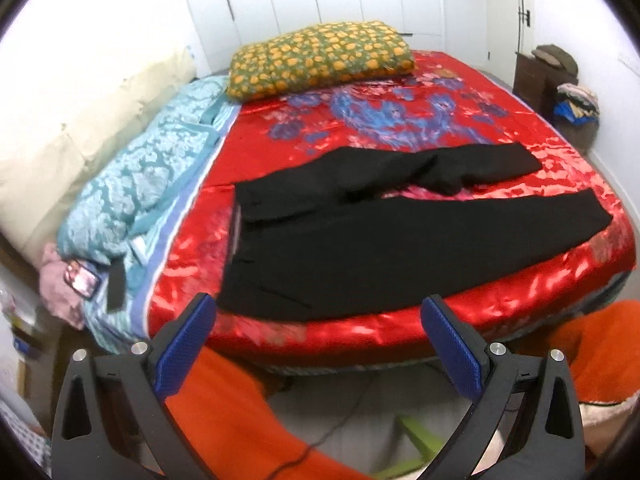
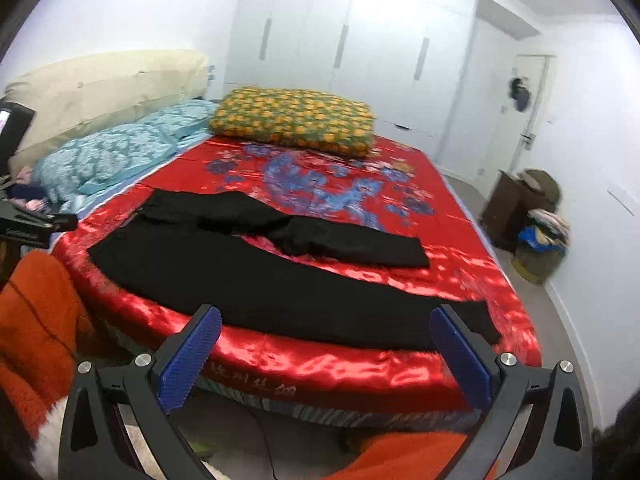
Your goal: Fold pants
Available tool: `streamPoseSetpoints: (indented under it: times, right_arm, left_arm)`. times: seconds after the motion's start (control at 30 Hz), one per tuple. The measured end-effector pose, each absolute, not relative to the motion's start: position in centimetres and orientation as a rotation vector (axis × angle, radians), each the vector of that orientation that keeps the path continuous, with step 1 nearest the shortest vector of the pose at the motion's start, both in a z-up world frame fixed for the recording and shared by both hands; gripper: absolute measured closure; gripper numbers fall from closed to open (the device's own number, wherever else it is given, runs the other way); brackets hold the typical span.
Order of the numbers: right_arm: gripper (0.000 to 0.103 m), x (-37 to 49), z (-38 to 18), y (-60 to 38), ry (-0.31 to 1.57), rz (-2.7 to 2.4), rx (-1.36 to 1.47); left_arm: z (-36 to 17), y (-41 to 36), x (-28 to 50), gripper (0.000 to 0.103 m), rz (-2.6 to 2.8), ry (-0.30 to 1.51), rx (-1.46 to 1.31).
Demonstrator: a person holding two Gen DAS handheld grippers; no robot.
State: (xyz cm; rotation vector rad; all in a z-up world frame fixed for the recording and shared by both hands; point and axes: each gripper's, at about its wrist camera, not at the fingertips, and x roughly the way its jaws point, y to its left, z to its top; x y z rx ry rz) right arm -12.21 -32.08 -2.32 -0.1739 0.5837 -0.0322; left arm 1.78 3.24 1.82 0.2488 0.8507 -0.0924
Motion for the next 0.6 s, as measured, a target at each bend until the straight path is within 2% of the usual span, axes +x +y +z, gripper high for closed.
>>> streamPoseSetpoints:
  times: [0.1, 0.33, 0.6]
  right_arm:
    - [0.0, -10.9, -1.3, -33.1, 0.602, 0.076, -0.155]
    - [0.0, -9.7, 0.1, -33.6, 0.631, 0.065, -0.063]
    - [0.0, -9.8, -1.8, -32.2, 0.621, -0.111, -0.028]
  left_arm:
    - [2.2, 3.4, 3.0, 0.001, -0.106, 0.865, 0.257]
    - [4.6, 3.8, 3.4, 0.001, -0.104, 0.822, 0.088]
    - [2.1, 3.8, 3.9, 0.001, -0.087, 0.905, 0.069]
